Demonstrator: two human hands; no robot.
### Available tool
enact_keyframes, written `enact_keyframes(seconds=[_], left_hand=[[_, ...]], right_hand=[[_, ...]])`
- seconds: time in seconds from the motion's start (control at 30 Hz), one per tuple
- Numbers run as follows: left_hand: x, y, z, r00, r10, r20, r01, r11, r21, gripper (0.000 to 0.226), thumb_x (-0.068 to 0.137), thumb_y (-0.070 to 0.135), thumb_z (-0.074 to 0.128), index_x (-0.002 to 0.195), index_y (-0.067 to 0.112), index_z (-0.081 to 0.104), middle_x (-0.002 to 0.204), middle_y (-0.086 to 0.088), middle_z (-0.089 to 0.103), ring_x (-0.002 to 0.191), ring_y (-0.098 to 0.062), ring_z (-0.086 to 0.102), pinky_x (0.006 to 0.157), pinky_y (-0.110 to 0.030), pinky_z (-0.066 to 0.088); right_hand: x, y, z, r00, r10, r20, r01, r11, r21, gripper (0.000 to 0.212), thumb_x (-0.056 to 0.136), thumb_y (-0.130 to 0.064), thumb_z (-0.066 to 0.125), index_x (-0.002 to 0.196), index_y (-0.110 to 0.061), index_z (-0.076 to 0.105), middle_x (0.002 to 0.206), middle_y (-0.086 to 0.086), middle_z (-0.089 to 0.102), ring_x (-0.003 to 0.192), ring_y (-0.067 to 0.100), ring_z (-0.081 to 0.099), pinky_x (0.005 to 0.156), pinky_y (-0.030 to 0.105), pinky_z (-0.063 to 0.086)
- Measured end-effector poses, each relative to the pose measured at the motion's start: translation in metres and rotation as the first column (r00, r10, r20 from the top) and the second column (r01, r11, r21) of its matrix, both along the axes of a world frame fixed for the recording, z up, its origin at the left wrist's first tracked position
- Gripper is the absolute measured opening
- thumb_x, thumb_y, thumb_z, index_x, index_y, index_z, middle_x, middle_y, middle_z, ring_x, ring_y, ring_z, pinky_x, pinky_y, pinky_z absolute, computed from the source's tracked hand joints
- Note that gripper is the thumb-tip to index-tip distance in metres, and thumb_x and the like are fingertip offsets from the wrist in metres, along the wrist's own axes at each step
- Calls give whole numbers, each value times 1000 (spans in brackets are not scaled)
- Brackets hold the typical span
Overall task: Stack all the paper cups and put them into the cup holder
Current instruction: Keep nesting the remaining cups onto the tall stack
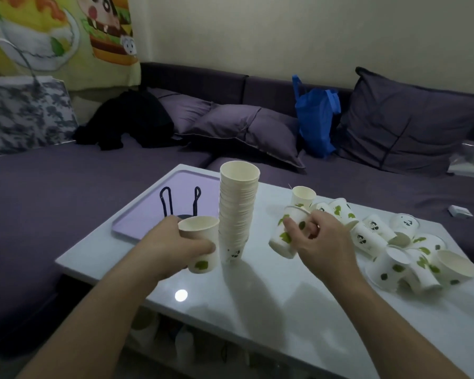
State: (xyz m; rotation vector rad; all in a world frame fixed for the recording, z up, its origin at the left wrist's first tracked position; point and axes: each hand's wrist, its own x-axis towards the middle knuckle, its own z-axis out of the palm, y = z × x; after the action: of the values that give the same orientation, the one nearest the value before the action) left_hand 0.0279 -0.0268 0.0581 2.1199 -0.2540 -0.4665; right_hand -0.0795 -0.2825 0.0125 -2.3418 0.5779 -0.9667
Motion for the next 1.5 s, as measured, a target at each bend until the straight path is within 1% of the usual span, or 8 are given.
enact_keyframes(seconds=[0.17, 0.37, 0.5, 0.6, 0.73, 1.03, 1.37, 1.5], left_hand=[[-13, 3, 33, 950, 264, 163, -205, 928, -311, 58, 81, 31, 86, 128, 21, 53, 112, 4, 65, 102, -19, 65, 78, -35, 53], [-17, -20, 75, 893, 298, 338, -58, 820, -569, 53, 82, 27, 88, 122, 24, 54, 108, 11, 68, 94, 0, 66, 72, -16, 48], [-6, -45, 77, 874, 209, 438, 72, 836, -544, 56, 78, 30, 90, 121, 29, 54, 111, 12, 70, 102, -6, 71, 84, -24, 58], [5, -60, 66, 855, 147, 498, 125, 873, -472, 61, 72, 41, 91, 122, 33, 55, 111, 14, 72, 105, -9, 72, 92, -38, 61], [16, -71, 52, 861, 65, 505, 138, 925, -354, 58, 78, 35, 89, 124, 35, 54, 110, 21, 67, 102, 3, 64, 80, -18, 49], [35, -73, 26, 937, -6, 349, 119, 946, -302, 67, 70, 30, 94, 123, 34, 53, 108, 19, 67, 99, 3, 63, 87, -28, 54], [32, -66, 24, 935, -40, 352, 150, 945, -291, 71, 74, 36, 92, 131, 32, 50, 112, 14, 70, 102, -4, 67, 94, -38, 60], [30, -64, 22, 929, -48, 367, 161, 946, -283, 103, 69, 33, 95, 151, 29, 34, 147, 11, 51, 123, -7, 54, 102, -31, 46]], right_hand=[[-31, 19, 26, 987, -36, 158, 1, 977, 215, 57, 87, -43, 80, 67, -17, 33, 65, 0, 41, 61, 20, 37, 57, 36, 35], [-39, 25, 32, 974, 73, 215, -146, 926, 347, 42, 84, -33, 87, 88, -23, 46, 92, 8, 65, 85, 25, 71, 64, 31, 60], [-34, 23, 30, 964, 120, 237, -212, 887, 411, 53, 81, -27, 91, 110, -35, 47, 112, 1, 66, 97, 23, 72, 76, 40, 64], [-28, 19, 33, 942, 132, 307, -273, 835, 478, 61, 84, -20, 89, 126, -37, 49, 122, -15, 64, 101, 9, 71, 77, 26, 61], [-17, 17, 40, 927, 114, 358, -291, 822, 490, 59, 87, -18, 85, 128, -45, 51, 113, -11, 73, 101, 8, 71, 83, 28, 60], [29, 31, 108, 801, 191, 567, -436, 835, 336, 60, 91, -14, 82, 144, -17, 52, 120, 0, 71, 109, 13, 74, 91, 28, 61], [74, 48, 101, 925, 377, 59, -381, 911, 157, 75, 87, -30, 83, 152, -28, 46, 142, -12, 59, 121, 3, 55, 99, 21, 47], [52, 42, 83, 923, 384, 20, -380, 903, 202, 83, 88, -42, 81, 159, -34, 38, 153, -19, 51, 137, 2, 48, 111, 29, 43]])
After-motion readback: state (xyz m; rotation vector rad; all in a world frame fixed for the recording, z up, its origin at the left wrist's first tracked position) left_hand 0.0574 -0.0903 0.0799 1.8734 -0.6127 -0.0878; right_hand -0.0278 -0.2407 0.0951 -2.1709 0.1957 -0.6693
